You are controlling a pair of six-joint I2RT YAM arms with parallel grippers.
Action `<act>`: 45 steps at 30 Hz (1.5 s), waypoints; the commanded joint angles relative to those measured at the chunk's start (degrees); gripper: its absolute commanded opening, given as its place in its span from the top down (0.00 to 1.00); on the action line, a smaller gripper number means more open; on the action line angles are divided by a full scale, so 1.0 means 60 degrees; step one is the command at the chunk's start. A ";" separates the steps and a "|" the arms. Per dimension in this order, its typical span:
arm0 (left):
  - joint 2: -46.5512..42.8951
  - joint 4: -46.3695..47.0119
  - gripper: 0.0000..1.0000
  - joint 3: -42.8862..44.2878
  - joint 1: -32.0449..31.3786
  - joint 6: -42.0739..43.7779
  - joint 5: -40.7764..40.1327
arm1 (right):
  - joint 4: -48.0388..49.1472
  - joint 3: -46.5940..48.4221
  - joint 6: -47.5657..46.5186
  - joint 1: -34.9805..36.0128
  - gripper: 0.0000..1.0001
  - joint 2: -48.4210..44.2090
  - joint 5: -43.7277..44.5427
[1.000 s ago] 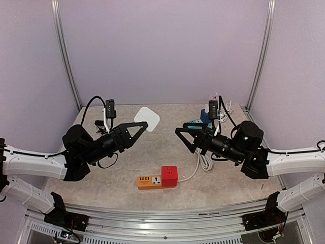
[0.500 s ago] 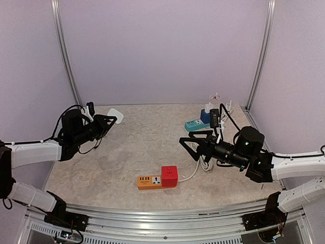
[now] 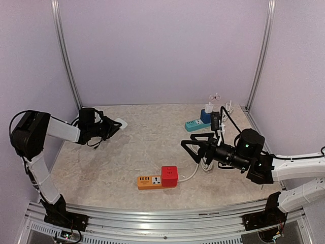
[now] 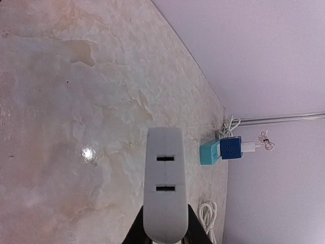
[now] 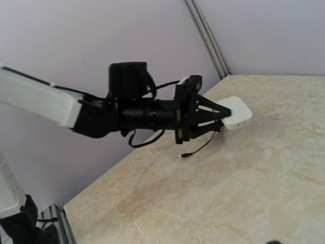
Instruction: Pull the plug off the socket
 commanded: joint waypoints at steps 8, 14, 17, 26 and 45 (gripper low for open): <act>0.2033 -0.0825 0.87 0.2044 0.0543 0.0020 0.0825 | -0.0140 -0.0261 -0.0081 -0.0110 0.14 -0.0311 0.0176; 0.2619 -0.1604 0.85 0.2759 0.0680 0.0176 0.0708 | -0.0162 -0.0290 -0.0072 -0.0112 0.14 -0.0377 0.0192; 0.2913 -0.2027 0.82 0.3077 0.0737 0.0312 0.0735 | -0.0171 -0.0313 -0.0066 -0.0114 0.14 -0.0430 0.0191; 0.3202 -0.3056 0.61 0.3338 0.0898 0.0802 0.0340 | -0.0305 -0.0393 -0.0043 -0.0103 0.14 -0.0683 0.0296; 0.1419 -0.3791 0.50 0.2892 0.0582 0.2420 -0.0718 | -0.0551 -0.0276 -0.0182 -0.0101 0.14 -0.0654 0.0255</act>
